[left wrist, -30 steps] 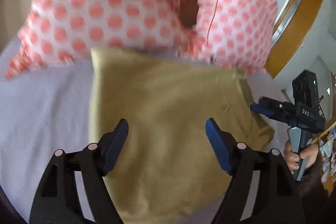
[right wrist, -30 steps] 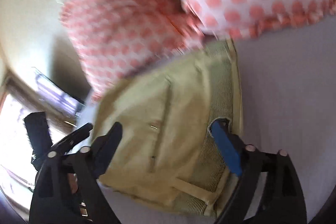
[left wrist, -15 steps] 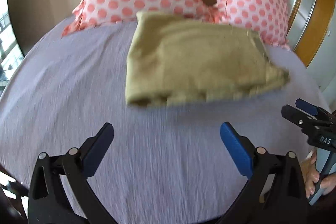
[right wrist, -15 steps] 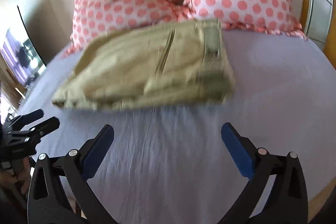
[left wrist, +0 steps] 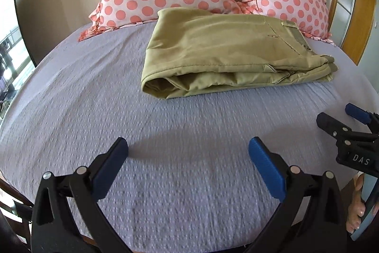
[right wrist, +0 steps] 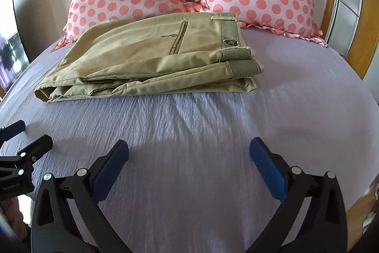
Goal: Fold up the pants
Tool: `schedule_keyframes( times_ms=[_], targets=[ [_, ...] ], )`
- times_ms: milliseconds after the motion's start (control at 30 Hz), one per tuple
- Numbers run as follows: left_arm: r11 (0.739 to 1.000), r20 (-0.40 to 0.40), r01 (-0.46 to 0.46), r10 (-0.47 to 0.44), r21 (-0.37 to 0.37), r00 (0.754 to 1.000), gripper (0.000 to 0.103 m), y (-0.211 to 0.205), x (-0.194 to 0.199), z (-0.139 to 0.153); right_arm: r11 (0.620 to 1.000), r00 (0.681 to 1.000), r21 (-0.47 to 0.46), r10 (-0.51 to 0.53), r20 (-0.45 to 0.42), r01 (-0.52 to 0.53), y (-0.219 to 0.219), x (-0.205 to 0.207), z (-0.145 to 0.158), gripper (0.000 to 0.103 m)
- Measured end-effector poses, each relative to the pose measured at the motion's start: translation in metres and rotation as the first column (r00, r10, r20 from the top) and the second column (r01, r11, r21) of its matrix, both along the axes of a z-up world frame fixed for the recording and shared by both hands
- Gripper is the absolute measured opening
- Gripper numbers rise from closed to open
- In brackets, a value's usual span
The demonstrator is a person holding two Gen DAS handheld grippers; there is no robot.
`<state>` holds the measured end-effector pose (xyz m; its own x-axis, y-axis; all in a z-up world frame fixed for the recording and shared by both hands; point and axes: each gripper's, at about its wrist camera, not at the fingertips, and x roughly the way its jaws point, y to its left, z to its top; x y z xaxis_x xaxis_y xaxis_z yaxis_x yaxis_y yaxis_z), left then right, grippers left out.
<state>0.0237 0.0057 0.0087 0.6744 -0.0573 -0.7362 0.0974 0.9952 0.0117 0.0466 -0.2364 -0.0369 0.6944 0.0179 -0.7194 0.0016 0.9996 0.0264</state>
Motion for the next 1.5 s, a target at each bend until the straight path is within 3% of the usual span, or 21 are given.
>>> schedule_keyframes(
  times_ms=[1500],
  targets=[
    [1.0, 0.016, 0.001, -0.001, 0.0, 1.0, 0.101, -0.0001, -0.0017, 0.0005, 1.0, 1.0, -0.001, 0.0, 0.0, 0.0, -0.0012, -0.0007, 0.0007, 0.102]
  ],
)
